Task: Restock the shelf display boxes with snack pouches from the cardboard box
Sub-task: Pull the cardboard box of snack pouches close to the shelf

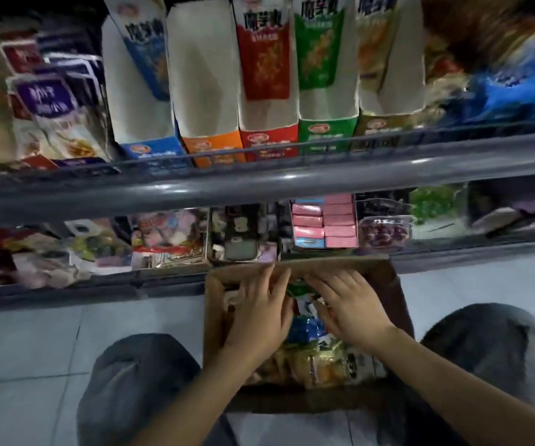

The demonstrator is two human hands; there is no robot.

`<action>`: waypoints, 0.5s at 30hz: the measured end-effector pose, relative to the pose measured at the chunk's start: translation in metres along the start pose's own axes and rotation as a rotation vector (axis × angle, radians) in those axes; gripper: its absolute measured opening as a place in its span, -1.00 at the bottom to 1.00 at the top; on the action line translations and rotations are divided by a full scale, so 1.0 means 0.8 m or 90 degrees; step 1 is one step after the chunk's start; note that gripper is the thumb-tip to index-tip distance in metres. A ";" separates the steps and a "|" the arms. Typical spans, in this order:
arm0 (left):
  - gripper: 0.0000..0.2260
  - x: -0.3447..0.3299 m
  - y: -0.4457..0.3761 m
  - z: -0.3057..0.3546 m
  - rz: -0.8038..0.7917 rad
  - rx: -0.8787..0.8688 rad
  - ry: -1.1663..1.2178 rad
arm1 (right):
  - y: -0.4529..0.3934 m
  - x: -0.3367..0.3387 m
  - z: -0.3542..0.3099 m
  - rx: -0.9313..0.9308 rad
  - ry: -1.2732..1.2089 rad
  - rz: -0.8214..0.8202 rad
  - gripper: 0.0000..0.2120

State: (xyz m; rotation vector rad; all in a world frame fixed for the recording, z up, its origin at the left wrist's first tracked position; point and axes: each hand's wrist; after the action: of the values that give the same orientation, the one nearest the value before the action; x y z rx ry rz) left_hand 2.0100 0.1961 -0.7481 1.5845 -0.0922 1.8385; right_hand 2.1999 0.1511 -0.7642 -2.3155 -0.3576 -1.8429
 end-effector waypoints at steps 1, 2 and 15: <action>-0.49 -0.015 -0.005 -0.003 -0.002 0.009 -0.001 | 0.002 -0.013 0.003 0.000 0.001 0.012 -0.62; -0.49 -0.028 -0.007 -0.004 -0.003 0.019 -0.006 | 0.004 -0.024 0.005 0.001 0.001 0.024 -0.62; -0.49 -0.097 0.025 -0.005 -0.080 0.153 0.308 | 0.055 -0.070 0.000 -0.080 -0.046 -0.139 -0.56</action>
State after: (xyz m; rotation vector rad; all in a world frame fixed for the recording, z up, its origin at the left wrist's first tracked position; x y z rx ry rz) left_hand 1.9963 0.1476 -0.8108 1.2170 0.4516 2.1355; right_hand 2.2002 0.1043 -0.8178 -2.5216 -0.5388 -1.9331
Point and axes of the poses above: each hand's wrist, its own y-axis away from the middle knuckle, its own x-axis out of the back of the hand, z = x × y, and after that the axes turned 10 degrees about -z, right-handed
